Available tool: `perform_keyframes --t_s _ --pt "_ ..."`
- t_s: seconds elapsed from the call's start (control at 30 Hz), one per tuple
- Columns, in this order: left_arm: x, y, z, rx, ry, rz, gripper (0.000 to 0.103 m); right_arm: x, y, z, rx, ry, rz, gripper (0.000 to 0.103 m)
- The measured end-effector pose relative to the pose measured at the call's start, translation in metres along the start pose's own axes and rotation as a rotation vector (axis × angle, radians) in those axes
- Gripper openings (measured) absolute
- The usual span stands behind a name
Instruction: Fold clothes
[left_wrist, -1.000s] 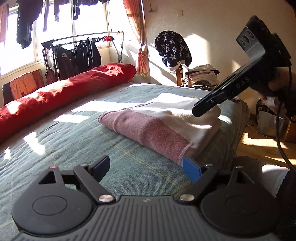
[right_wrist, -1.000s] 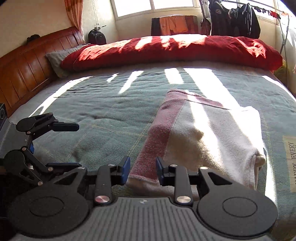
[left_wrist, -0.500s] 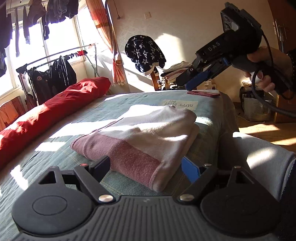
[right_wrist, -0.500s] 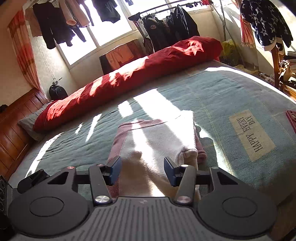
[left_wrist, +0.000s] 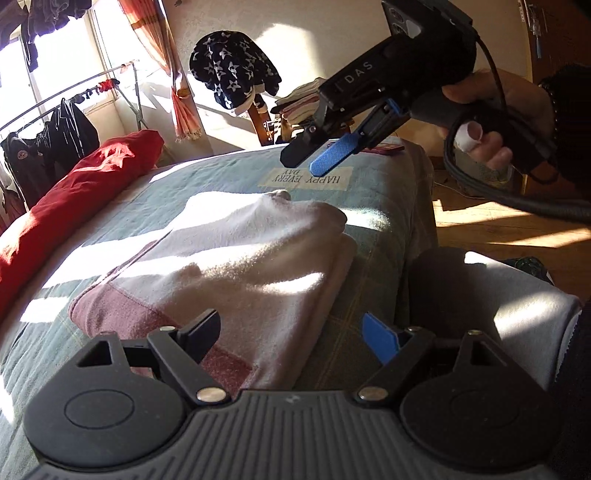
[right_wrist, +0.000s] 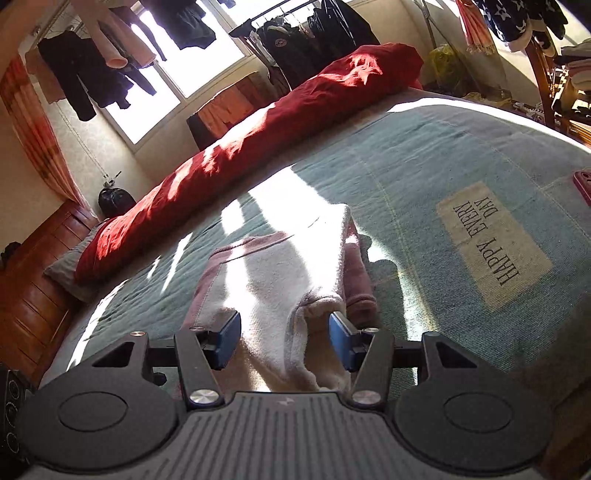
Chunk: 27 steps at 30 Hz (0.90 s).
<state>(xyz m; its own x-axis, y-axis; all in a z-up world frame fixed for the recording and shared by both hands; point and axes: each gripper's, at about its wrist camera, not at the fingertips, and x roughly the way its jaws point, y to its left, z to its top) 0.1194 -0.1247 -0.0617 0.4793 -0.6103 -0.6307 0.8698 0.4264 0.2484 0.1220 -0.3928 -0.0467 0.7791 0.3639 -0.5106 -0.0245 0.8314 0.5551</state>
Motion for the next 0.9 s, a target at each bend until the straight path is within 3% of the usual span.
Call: perform_keyframes --t_s 0.23,0.3,0.53,0.57,0.6,0.63,0.8,0.9 --pt "0.035 0.018 -0.008 -0.121 0.123 -0.048 0.084 0.029 -0.018 0.040 -0.050 0.012 0.024 0.058" --pt "0.030 0.024 -0.010 -0.157 0.118 -0.064 0.084 0.047 -0.021 0.052 -0.062 0.038 0.033 0.058" --pt "0.014 0.055 -0.003 -0.314 0.055 0.000 0.085 0.124 -0.033 0.082 -0.109 0.147 0.008 0.058" --pt "0.011 0.059 -0.002 -0.336 0.047 0.010 0.085 0.134 -0.034 0.083 -0.120 0.163 0.016 0.052" --pt "0.009 0.064 -0.001 -0.358 0.038 0.019 0.085 0.141 -0.034 0.084 -0.136 0.174 0.026 0.028" --pt "0.007 0.068 0.000 -0.381 0.029 0.028 0.085 0.146 -0.033 0.085 -0.160 0.176 0.031 0.022" --pt "0.008 0.082 0.007 -0.417 0.015 0.058 0.086 0.144 -0.018 0.104 -0.275 0.125 0.055 0.019" --pt "0.016 0.087 0.009 -0.428 0.034 0.077 0.086 0.154 -0.024 0.103 -0.284 0.168 0.057 0.023"
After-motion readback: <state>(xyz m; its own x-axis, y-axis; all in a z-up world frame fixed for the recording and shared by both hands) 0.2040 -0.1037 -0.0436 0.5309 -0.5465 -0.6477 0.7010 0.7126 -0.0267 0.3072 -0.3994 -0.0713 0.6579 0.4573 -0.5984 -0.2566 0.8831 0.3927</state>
